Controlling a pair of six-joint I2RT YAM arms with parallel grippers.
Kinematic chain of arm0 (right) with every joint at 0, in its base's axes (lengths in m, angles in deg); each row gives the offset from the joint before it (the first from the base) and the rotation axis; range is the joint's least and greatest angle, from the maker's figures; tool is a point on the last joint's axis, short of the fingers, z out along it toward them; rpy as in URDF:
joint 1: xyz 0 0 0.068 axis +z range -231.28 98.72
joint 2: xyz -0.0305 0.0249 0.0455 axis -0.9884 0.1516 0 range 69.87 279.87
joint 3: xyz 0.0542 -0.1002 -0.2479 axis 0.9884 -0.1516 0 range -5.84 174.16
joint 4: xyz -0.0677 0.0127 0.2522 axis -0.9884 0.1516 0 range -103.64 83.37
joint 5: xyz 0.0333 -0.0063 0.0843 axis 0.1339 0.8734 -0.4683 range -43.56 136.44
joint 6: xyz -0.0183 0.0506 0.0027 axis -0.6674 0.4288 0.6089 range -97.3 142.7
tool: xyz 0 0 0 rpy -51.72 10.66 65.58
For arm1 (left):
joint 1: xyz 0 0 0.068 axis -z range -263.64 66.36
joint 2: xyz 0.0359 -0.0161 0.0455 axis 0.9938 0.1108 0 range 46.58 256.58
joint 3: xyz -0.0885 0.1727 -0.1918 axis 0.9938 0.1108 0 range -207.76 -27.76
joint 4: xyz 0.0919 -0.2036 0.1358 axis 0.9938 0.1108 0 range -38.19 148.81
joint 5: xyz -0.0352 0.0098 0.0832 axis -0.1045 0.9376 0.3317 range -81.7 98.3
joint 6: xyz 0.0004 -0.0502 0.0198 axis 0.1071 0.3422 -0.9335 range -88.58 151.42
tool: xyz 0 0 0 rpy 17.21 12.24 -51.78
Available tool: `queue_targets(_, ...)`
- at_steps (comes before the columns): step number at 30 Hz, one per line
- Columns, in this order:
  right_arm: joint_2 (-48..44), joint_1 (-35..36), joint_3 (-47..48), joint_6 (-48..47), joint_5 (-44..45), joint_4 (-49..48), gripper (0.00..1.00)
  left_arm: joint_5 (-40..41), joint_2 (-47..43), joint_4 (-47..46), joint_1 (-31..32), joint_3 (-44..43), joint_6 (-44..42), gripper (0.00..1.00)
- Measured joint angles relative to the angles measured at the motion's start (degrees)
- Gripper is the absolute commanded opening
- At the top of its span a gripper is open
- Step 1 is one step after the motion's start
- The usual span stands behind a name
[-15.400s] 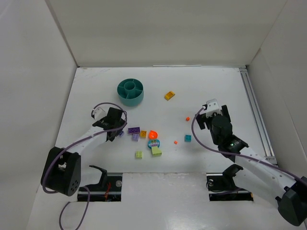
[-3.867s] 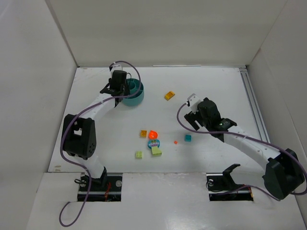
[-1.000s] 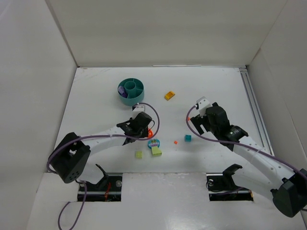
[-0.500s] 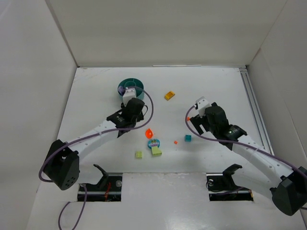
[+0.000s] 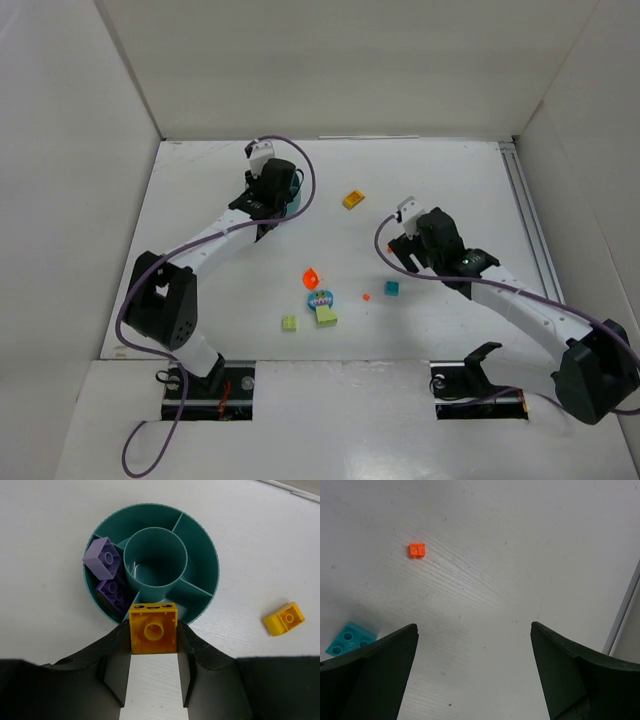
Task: Sort the legos into containers by color
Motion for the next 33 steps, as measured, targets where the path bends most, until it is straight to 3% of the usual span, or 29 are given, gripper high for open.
queue_targets(17, 3.96, -1.29, 1.25, -1.11, 0.04, -3.04, 0.98, 0.24, 8.74, -5.38, -0.52, -1.42, -0.85, 0.33)
queue_targets(33, 4.63, -1.75, 1.27, -1.77, -0.42, -4.46, 0.98, 1.25, 11.04, -6.40, -0.52, -2.43, -0.26, 0.49)
